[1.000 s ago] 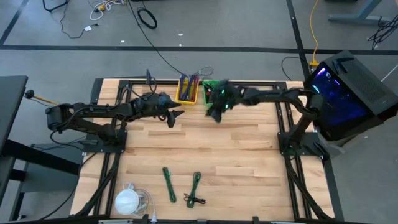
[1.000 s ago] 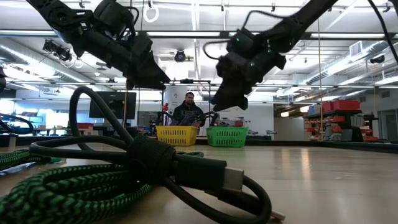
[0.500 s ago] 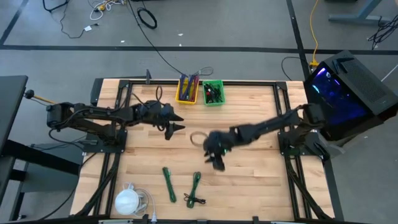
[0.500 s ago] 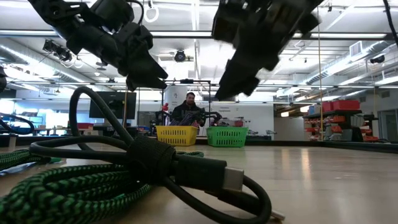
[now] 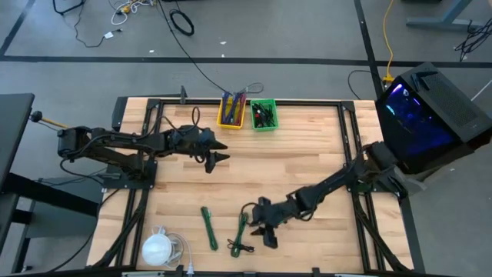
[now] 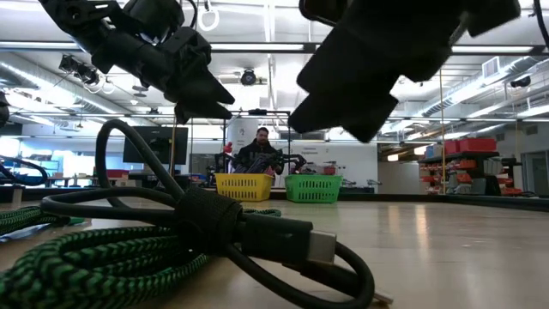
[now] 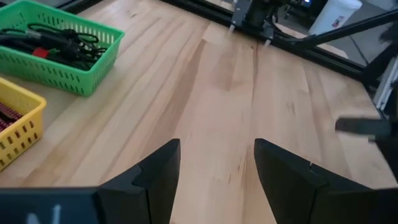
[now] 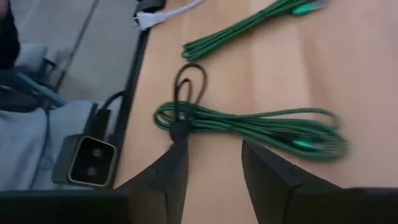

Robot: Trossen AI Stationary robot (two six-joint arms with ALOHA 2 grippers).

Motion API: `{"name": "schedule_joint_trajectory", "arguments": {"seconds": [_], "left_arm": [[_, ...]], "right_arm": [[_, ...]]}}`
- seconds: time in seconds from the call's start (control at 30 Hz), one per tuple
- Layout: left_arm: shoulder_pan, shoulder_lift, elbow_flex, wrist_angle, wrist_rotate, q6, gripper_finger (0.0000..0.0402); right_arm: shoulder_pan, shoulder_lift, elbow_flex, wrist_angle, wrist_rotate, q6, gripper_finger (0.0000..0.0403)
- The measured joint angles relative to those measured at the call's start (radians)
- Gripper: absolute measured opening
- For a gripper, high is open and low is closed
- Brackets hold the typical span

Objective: Pick & Place USB Port
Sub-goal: Put the black usb cable into the green bin

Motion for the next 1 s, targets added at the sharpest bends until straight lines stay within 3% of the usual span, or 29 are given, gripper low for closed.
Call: {"name": "schedule_joint_trajectory", "arguments": {"seconds": [0.17,0.33,0.6,1.0], "left_arm": [[0.0,0.0,0.0,0.027,0.001,-0.008,0.0211],[0.0,0.0,0.0,0.025,0.002,-0.024,0.0211],[-0.001,0.0,0.0,0.025,0.003,-0.031,0.0211],[-0.011,0.0,0.0,0.022,0.006,-0.032,0.0211]], "right_arm": [[0.037,0.103,0.001,0.122,-0.029,0.081,0.015],[0.064,0.175,0.096,0.136,-0.052,0.086,0.015],[0.087,0.266,0.287,-0.071,-0.071,0.039,0.015],[0.087,0.281,0.301,-0.077,-0.04,0.039,0.015]]}}
